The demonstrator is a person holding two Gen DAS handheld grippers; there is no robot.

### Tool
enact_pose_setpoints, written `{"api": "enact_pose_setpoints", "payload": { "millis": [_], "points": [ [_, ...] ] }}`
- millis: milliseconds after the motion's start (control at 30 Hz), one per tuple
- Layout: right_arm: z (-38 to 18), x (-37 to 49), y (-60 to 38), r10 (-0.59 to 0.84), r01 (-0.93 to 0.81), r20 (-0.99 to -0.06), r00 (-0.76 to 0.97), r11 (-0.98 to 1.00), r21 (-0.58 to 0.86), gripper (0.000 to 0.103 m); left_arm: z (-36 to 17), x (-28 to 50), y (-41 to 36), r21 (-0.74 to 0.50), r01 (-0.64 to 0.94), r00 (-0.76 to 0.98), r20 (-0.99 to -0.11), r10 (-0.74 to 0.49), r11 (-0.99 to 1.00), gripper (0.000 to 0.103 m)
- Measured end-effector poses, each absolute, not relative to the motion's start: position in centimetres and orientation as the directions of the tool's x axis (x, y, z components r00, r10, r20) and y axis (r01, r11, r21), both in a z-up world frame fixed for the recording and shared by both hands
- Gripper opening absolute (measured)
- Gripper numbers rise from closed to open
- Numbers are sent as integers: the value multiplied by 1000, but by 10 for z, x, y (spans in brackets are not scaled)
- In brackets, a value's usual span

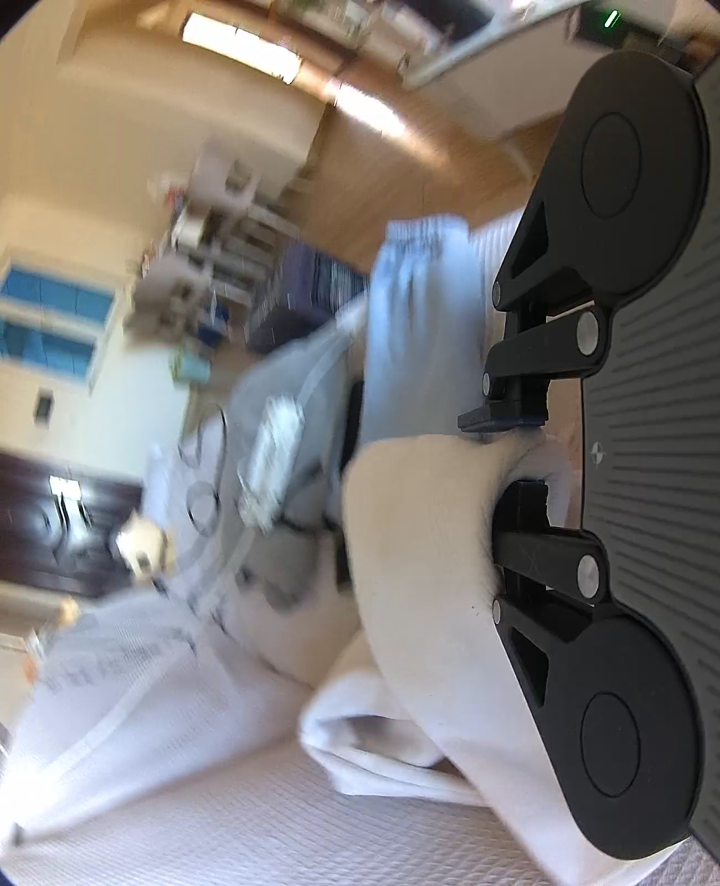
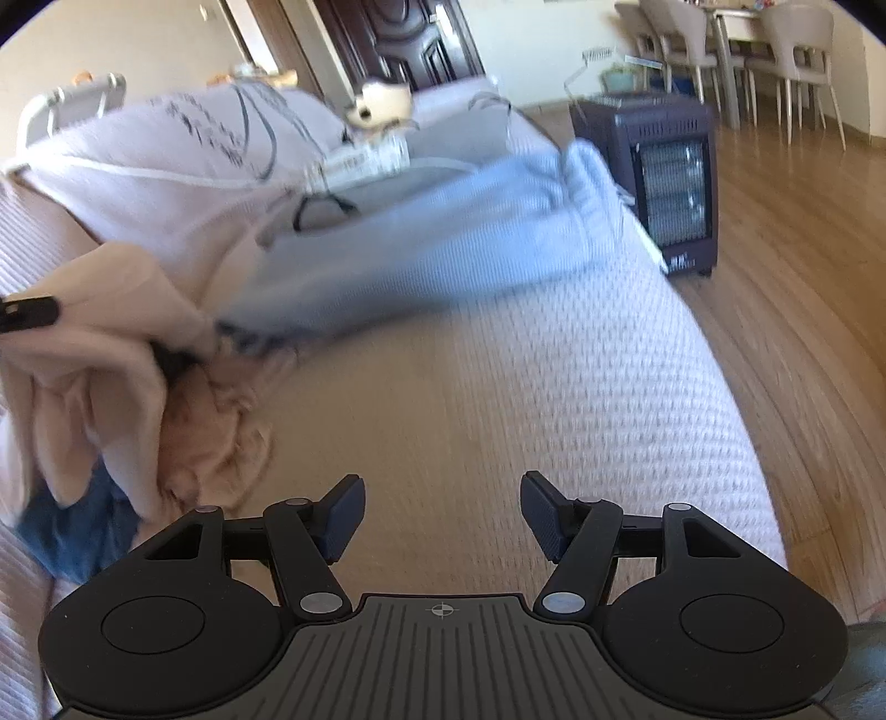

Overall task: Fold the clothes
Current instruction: 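Lift the cream garment with the left gripper out of the pile, then grasp another edge of the cream garment with the right gripper while the left gripper holds it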

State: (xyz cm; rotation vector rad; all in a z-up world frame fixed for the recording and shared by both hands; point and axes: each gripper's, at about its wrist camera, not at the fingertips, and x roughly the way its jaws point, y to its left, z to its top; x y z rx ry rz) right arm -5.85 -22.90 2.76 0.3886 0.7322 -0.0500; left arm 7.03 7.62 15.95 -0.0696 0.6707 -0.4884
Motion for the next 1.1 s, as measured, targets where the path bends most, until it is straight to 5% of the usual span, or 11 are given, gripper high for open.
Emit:
{"api": "enact_pose_setpoints", "payload": {
  "millis": [300, 467, 633, 900, 1100],
  "points": [
    [86, -101, -244, 12, 166, -533, 846, 944, 285, 65, 168, 13, -2, -252, 775, 322, -632, -705, 580, 15],
    [82, -129, -266, -75, 230, -590, 804, 954, 193, 69, 92, -2, -39, -236, 820, 117, -822, -557, 521, 17],
    [54, -126, -282, -27, 254, -680, 733, 938, 236, 69, 59, -17, -23, -276, 812, 17, -869, -494, 514, 31],
    [46, -81, -264, 164, 116, -699, 696, 935, 335, 69, 101, -26, 25, -249, 777, 104, -855, -508, 578, 56],
    [29, -44, -247, 253, 66, -738, 625, 925, 373, 68, 152, 7, 54, -36, 711, 412, -787, -458, 702, 79]
  ]
}}
